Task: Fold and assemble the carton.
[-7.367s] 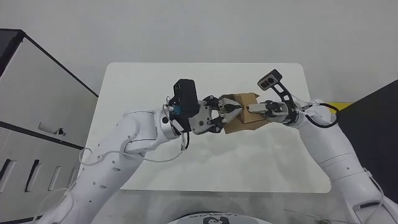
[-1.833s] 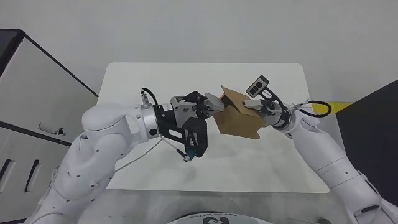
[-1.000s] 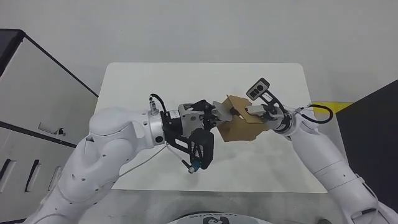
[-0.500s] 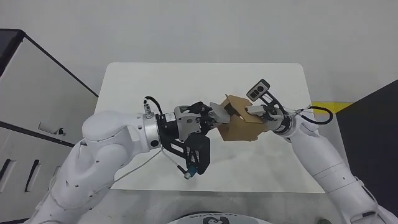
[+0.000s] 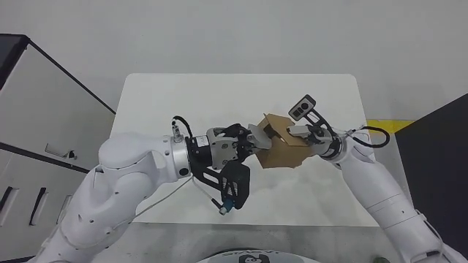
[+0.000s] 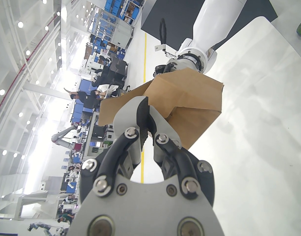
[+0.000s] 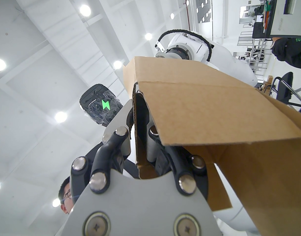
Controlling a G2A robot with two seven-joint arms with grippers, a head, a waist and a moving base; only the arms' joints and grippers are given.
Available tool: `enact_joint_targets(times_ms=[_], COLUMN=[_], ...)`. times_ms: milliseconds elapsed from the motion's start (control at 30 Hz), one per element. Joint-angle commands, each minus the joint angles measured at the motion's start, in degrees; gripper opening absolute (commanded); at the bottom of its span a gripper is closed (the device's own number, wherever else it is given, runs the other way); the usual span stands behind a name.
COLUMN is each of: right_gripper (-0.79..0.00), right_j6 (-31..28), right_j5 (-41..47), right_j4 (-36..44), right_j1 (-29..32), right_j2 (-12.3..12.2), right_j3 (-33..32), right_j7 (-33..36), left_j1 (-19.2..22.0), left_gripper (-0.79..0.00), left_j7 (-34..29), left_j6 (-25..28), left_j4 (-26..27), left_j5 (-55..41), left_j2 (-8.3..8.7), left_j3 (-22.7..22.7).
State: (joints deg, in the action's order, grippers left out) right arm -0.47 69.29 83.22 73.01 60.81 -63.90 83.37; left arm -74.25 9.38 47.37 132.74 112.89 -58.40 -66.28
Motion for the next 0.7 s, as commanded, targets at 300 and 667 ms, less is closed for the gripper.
enact_joint_targets(times_ms=[300, 667], right_gripper=[-0.785, -0.785], right_j6=[0.00, 0.41], right_j5=[-0.56, -0.83], right_j4=[0.98, 1.58], right_j1=[0.98, 1.67], right_j2=[0.30, 0.62], right_j3=[-1.01, -1.79], right_j7=[1.02, 1.41], left_j1=[0.84, 2.37], left_gripper=[-0.785, -0.785], left_j7=[0.84, -0.64], left_j6=[-0.06, 0.29], left_j4=[-0.79, -0.89], left_j5=[-1.26, 0.35], left_j2=[0.07, 0.08], left_j3=[1.30, 3.64])
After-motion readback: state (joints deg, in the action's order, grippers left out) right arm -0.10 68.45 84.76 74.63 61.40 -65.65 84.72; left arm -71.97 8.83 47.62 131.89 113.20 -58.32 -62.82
